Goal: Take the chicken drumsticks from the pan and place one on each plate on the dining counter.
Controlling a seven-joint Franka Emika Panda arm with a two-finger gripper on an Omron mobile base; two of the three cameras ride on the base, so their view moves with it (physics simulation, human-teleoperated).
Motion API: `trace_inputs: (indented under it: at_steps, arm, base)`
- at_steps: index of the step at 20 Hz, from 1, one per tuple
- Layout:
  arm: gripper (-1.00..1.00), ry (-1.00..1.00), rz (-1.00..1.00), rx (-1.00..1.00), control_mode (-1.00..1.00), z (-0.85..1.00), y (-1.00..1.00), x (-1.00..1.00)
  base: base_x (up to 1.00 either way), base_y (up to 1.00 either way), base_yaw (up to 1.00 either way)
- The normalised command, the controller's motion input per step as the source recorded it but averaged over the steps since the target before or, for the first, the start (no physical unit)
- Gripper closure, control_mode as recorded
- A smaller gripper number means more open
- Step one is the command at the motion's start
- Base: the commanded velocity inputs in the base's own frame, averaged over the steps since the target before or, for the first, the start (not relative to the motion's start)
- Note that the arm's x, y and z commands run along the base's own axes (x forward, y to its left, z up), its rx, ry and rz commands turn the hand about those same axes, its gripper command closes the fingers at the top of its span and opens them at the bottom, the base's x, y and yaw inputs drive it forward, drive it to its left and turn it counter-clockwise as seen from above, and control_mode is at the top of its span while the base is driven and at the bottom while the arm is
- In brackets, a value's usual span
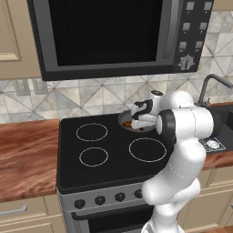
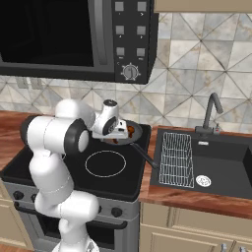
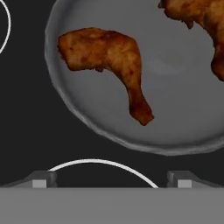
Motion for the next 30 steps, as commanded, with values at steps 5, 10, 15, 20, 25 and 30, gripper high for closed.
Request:
trace_inputs:
  at_steps: [5, 10, 15, 20, 25, 30]
  arm:
    - [-1.0, 0.08, 0.0, 0.0, -1.0, -0.03, 0.0, 0.43]
    - [-1.0, 0.06, 0.0, 0.0, -1.0, -0.03, -0.01, 0.35]
    - [-1.0, 0.01, 0.0, 0.0, -1.0, -0.14, -0.06, 0.3]
    - [-1.0, 0.0, 0.0, 0.0, -1.0, -0.28, -0.06, 0.15]
    - [-1.0, 0.0, 0.0, 0.0, -1.0, -0.33, -0.01, 0.03]
    - [-1.0, 0.01, 0.0, 0.0, -1.0, -0.28, 0.0, 0.17]
  base:
    - [0.0, 0.0, 0.0]
    - [0.0, 0.0, 0.0]
    - [0.0, 0.0, 0.0]
    - [0.0, 0.0, 0.0]
    - [0.0, 0.0, 0.0]
    - [0.0, 0.0, 0.0]
